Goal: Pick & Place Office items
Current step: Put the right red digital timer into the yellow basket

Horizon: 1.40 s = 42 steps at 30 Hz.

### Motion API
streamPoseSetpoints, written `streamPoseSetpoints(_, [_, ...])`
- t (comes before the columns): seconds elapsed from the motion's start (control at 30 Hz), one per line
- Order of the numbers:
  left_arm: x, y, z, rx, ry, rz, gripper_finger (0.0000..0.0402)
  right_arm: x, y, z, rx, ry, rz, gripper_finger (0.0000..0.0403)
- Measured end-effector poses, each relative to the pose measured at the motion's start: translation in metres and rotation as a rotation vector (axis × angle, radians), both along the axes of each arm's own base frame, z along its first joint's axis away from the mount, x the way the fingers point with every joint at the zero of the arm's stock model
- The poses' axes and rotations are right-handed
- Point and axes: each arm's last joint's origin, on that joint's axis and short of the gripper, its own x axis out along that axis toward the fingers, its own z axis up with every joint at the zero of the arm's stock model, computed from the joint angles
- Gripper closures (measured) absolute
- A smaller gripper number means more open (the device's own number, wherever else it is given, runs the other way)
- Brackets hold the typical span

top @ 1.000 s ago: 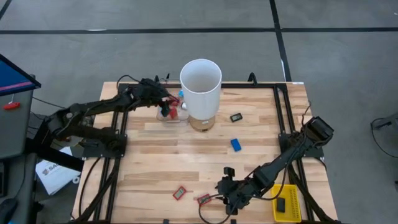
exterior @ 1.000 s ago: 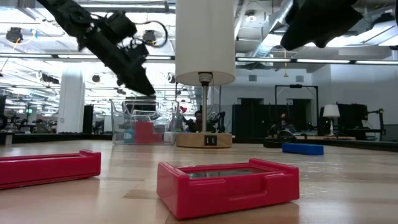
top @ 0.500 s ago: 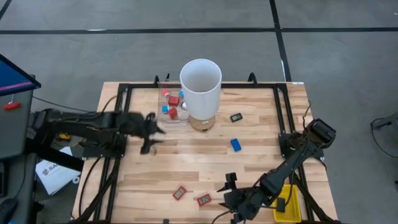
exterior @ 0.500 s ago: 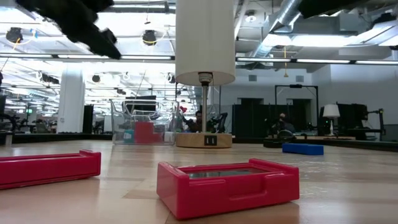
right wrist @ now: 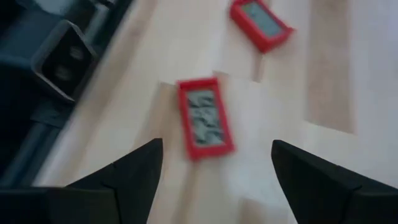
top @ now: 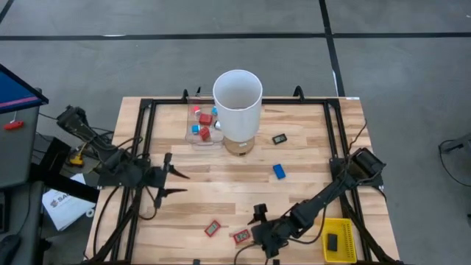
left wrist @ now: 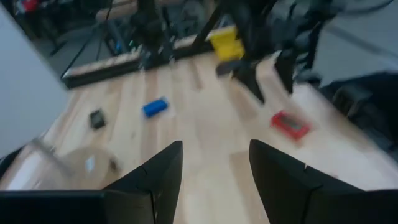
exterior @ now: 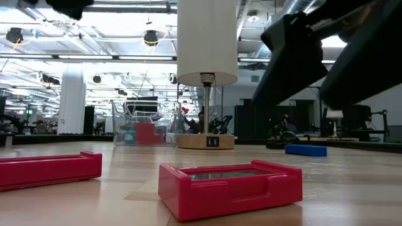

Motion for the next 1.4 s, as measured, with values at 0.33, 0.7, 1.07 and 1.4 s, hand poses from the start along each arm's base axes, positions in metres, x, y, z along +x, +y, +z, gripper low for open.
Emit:
streamPoseSetpoints(0.33, [0.006,-0.022,0.000,0.025,-0.060,-0.087,0.0219,0.012,0.000,-0.021,0.044,0.038,0.041,0.0110])
streamPoseSetpoints(0.7, [0.012,-0.028,-0.002,0.036,-0.064,-0.095,0.0219,0.022,-0.015,-0.022,0.041,0.060,0.060,0.0110])
streamPoseSetpoints(1.07, [0.011,-0.029,-0.002,0.030,-0.070,-0.099,0.0219,0.031,-0.006,-0.039,0.059,0.085,0.107,0.0111])
streamPoseSetpoints(1.4, [0.011,-0.029,-0.001,0.025,-0.074,-0.104,0.0219,0.037,-0.002,-0.039,0.018,0.107,0.133,0.0150])
